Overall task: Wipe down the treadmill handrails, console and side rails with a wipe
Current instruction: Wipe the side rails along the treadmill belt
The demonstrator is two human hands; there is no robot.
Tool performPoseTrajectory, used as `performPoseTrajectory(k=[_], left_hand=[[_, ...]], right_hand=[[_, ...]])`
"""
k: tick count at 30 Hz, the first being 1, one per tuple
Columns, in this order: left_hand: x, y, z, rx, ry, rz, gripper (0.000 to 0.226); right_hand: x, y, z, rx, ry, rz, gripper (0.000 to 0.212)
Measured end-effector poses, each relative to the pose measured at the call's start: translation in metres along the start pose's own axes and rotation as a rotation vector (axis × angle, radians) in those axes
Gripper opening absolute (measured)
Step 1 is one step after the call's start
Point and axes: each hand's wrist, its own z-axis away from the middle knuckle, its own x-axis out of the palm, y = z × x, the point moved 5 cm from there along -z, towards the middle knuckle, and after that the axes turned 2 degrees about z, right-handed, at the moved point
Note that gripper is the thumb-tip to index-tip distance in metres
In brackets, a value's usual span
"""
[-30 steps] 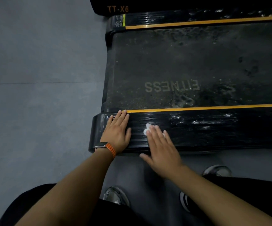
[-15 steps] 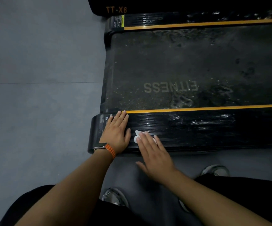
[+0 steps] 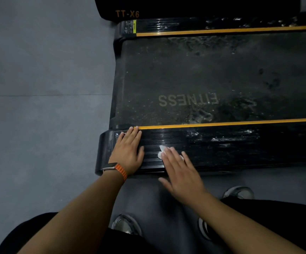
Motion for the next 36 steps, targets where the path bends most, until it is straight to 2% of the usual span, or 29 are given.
performPoseTrajectory(k=[5, 8, 11, 13, 18, 21, 24, 26, 31, 34, 36], left_hand=[[0.001, 0.0, -0.001, -0.002, 0.004, -0.008, 0.067], [0.0, 0.0, -0.001, 0.0, -0.001, -0.007, 0.068], [-0.001, 0.001, -0.001, 0.003, 0.005, -0.006, 0.068], [0.0, 0.0, -0.001, 0.002, 0.004, -0.008, 0.068], [0.001, -0.001, -0.002, -0.001, -0.006, -0.007, 0.069], [0.001, -0.001, -0.002, 0.003, -0.004, -0.007, 0.069], [0.001, 0.0, -0.001, 0.002, 0.004, -0.013, 0.07], [0.0, -0.001, -0.001, 0.0, 0.002, -0.013, 0.07], [0.0, 0.0, 0.0, -0.004, 0.004, -0.001, 0.068], [0.001, 0.0, 0.0, -0.001, 0.005, -0.003, 0.067], [0.0, 0.001, 0.0, -0.001, 0.006, -0.008, 0.069]], right_hand=[[-0.003, 0.056, 0.041, 0.048, 0.029, 0.042, 0.077], [-0.004, 0.036, 0.03, 0.156, 0.022, -0.014, 0.082], [-0.002, -0.004, 0.012, 0.038, 0.013, -0.06, 0.083], [-0.001, -0.002, 0.011, -0.027, -0.005, -0.018, 0.08], [-0.004, 0.05, 0.027, 0.163, -0.034, -0.038, 0.077], [-0.008, 0.034, 0.006, 0.206, -0.058, -0.091, 0.081], [-0.007, 0.003, -0.021, 0.122, -0.107, -0.14, 0.084], [-0.005, 0.007, -0.025, 0.065, -0.158, -0.106, 0.083], [-0.007, 0.054, 0.0, 0.134, -0.171, -0.077, 0.082], [-0.005, 0.039, -0.022, 0.173, -0.226, -0.116, 0.09], [-0.006, 0.025, -0.043, 0.113, -0.273, -0.142, 0.092]])
